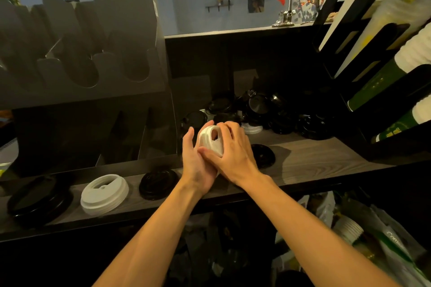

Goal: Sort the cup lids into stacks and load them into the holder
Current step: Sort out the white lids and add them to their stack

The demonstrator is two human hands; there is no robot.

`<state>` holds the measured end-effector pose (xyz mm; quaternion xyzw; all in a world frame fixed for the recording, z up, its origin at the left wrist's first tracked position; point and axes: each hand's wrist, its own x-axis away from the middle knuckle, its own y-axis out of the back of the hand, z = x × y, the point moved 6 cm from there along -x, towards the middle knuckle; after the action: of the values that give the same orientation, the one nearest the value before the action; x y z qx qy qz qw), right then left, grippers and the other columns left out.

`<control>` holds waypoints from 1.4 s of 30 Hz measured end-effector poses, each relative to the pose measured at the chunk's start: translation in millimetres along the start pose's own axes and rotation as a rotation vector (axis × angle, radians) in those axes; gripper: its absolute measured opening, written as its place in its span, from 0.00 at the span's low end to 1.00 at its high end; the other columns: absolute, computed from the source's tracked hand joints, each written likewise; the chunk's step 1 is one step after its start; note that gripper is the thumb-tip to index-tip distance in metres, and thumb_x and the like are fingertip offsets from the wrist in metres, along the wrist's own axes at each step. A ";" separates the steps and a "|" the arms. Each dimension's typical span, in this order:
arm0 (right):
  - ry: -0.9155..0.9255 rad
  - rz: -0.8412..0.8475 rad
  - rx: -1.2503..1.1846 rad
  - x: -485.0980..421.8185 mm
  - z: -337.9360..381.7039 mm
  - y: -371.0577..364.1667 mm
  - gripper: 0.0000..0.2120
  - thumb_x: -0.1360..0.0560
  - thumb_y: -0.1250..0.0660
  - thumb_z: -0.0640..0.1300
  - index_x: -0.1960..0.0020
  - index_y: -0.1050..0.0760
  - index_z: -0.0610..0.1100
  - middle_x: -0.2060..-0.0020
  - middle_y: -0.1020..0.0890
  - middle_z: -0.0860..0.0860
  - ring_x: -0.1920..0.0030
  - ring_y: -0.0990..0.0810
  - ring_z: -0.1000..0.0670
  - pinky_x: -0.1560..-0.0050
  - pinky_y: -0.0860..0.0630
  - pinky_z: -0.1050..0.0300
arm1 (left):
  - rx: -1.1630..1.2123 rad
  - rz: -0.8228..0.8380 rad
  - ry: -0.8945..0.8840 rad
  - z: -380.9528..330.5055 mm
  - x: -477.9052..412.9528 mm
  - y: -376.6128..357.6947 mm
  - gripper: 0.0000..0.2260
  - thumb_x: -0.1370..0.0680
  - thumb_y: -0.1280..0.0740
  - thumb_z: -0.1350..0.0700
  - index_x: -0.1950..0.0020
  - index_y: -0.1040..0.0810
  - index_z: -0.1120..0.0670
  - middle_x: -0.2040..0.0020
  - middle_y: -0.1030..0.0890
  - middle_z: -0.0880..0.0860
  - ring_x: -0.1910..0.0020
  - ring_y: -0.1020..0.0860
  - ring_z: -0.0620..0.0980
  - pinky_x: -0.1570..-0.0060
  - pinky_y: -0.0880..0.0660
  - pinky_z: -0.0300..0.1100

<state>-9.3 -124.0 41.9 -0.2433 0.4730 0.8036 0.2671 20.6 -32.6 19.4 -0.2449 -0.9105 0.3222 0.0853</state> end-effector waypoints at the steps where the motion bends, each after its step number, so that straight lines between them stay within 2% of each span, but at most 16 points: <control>1: 0.004 0.038 -0.008 0.4 -1.5 -1.0 0.43 0.30 0.47 0.76 0.26 0.37 0.48 0.32 0.36 0.49 0.34 0.34 0.48 0.34 0.31 0.50 | -0.028 0.007 -0.002 0.5 -0.8 0.4 0.24 0.21 0.36 0.41 0.27 0.25 0.50 0.34 0.19 0.59 0.36 0.20 0.59 0.41 0.21 0.54; 3: 0.004 0.130 -0.068 1.7 -4.1 -4.7 0.41 0.29 0.47 0.75 0.23 0.41 0.54 0.29 0.41 0.52 0.31 0.37 0.49 0.31 0.34 0.50 | -0.094 0.020 -0.004 -0.6 0.1 0.2 0.26 0.25 0.29 0.49 0.28 0.25 0.49 0.35 0.19 0.59 0.37 0.19 0.58 0.45 0.20 0.52; 5: 0.017 0.168 -0.194 2.3 -2.6 -5.1 0.40 0.28 0.45 0.73 0.21 0.43 0.57 0.28 0.42 0.54 0.29 0.40 0.50 0.29 0.37 0.51 | -0.111 0.047 0.001 -2.4 1.1 -1.4 0.24 0.26 0.30 0.53 0.30 0.23 0.52 0.36 0.18 0.60 0.40 0.18 0.59 0.49 0.19 0.50; 8: 0.045 -0.121 -0.328 6.2 -6.9 21.1 0.33 0.22 0.44 0.63 0.23 0.34 0.47 0.30 0.34 0.50 0.32 0.33 0.51 0.32 0.34 0.54 | -0.030 0.032 -0.028 -5.5 0.4 0.3 0.23 0.27 0.33 0.54 0.33 0.23 0.59 0.37 0.18 0.63 0.42 0.19 0.59 0.47 0.22 0.51; 10: -0.043 -0.364 -0.257 13.1 -24.8 46.8 0.24 0.21 0.42 0.57 0.31 0.27 0.44 0.36 0.27 0.50 0.36 0.29 0.52 0.36 0.29 0.52 | -0.037 -0.019 -0.072 -8.5 -1.0 3.7 0.22 0.29 0.34 0.54 0.36 0.21 0.62 0.38 0.17 0.62 0.43 0.19 0.59 0.43 0.24 0.53; 11: -0.103 -0.375 -0.173 14.9 -35.5 54.2 0.22 0.21 0.41 0.56 0.34 0.25 0.45 0.38 0.26 0.51 0.37 0.29 0.52 0.38 0.27 0.50 | -0.065 -0.039 -0.093 -9.5 -1.6 5.4 0.21 0.29 0.34 0.54 0.38 0.21 0.61 0.39 0.16 0.61 0.44 0.18 0.59 0.44 0.23 0.53; 14: -0.282 0.014 0.190 16.9 -63.2 43.8 0.26 0.23 0.37 0.62 0.30 0.30 0.49 0.34 0.30 0.50 0.32 0.33 0.45 0.34 0.32 0.48 | -0.179 -0.159 -0.123 -8.9 -1.6 12.3 0.12 0.24 0.34 0.54 0.45 0.17 0.56 0.49 0.14 0.56 0.49 0.18 0.57 0.52 0.22 0.50; 17: -0.362 0.349 0.303 20.3 -71.2 25.9 0.35 0.24 0.36 0.66 0.23 0.39 0.53 0.27 0.34 0.48 0.26 0.39 0.42 0.27 0.38 0.43 | -0.453 -0.224 -0.241 -11.4 -2.7 12.7 0.08 0.20 0.34 0.54 0.44 0.16 0.49 0.47 0.16 0.53 0.45 0.19 0.56 0.56 0.21 0.48; 20: -0.352 0.312 0.076 16.3 -67.5 25.1 0.32 0.25 0.29 0.57 0.25 0.36 0.54 0.29 0.31 0.50 0.28 0.34 0.45 0.30 0.32 0.45 | -0.572 -0.223 -0.336 -14.7 2.1 9.4 0.13 0.21 0.29 0.56 0.38 0.23 0.46 0.50 0.15 0.49 0.49 0.16 0.48 0.55 0.18 0.47; 22: -0.345 0.276 -0.179 15.0 -65.0 27.5 0.32 0.26 0.25 0.48 0.26 0.34 0.54 0.29 0.31 0.52 0.28 0.32 0.47 0.30 0.30 0.46 | -0.588 -0.227 -0.377 -16.7 3.4 10.4 0.12 0.22 0.29 0.57 0.40 0.23 0.47 0.53 0.13 0.49 0.52 0.15 0.47 0.54 0.17 0.49; 24: -0.324 0.290 -0.273 15.8 -62.4 29.1 0.35 0.27 0.25 0.45 0.25 0.35 0.55 0.27 0.34 0.52 0.26 0.35 0.48 0.27 0.34 0.45 | -0.631 -0.230 -0.446 -20.1 5.8 9.4 0.08 0.21 0.29 0.57 0.42 0.20 0.50 0.53 0.14 0.51 0.52 0.16 0.48 0.52 0.18 0.47; 29: -0.404 0.409 0.162 20.1 -67.3 23.0 0.40 0.29 0.32 0.70 0.22 0.39 0.55 0.25 0.37 0.50 0.24 0.42 0.44 0.24 0.42 0.41 | -0.626 -0.325 -0.494 -26.1 10.4 18.3 0.07 0.21 0.30 0.57 0.44 0.16 0.51 0.51 0.16 0.48 0.49 0.18 0.48 0.51 0.22 0.41; 33: -0.362 0.432 0.139 20.7 -63.0 21.9 0.35 0.26 0.32 0.68 0.25 0.36 0.55 0.27 0.33 0.51 0.27 0.37 0.45 0.27 0.36 0.44 | -0.633 -0.330 -0.440 -25.8 14.7 20.0 0.09 0.20 0.32 0.57 0.41 0.15 0.52 0.49 0.16 0.47 0.47 0.19 0.45 0.52 0.25 0.36; 37: -0.427 0.344 0.407 20.2 -65.6 29.1 0.45 0.31 0.37 0.76 0.23 0.39 0.51 0.25 0.38 0.45 0.24 0.42 0.41 0.25 0.42 0.41 | -0.752 -0.264 -0.344 -26.2 17.9 19.2 0.13 0.17 0.36 0.56 0.34 0.19 0.52 0.42 0.18 0.47 0.43 0.21 0.44 0.47 0.25 0.37; 39: -0.472 0.372 0.466 21.6 -65.0 26.5 0.45 0.29 0.38 0.76 0.22 0.40 0.50 0.24 0.37 0.43 0.24 0.41 0.40 0.26 0.41 0.41 | -0.852 -0.242 -0.326 -28.6 22.0 20.0 0.13 0.16 0.38 0.55 0.33 0.21 0.52 0.42 0.19 0.47 0.44 0.21 0.44 0.51 0.27 0.35; 42: -0.352 0.416 0.202 21.1 -57.0 18.9 0.37 0.25 0.32 0.65 0.22 0.39 0.53 0.25 0.36 0.48 0.25 0.37 0.43 0.30 0.34 0.46 | -1.083 -0.220 -0.301 -30.3 29.0 23.2 0.10 0.17 0.37 0.53 0.36 0.26 0.50 0.47 0.20 0.47 0.51 0.22 0.43 0.62 0.30 0.33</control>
<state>-29.4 -178.3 15.5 0.0301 0.5370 0.8197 0.1973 14.0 14.1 28.4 -0.1090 -0.9679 -0.1695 -0.1500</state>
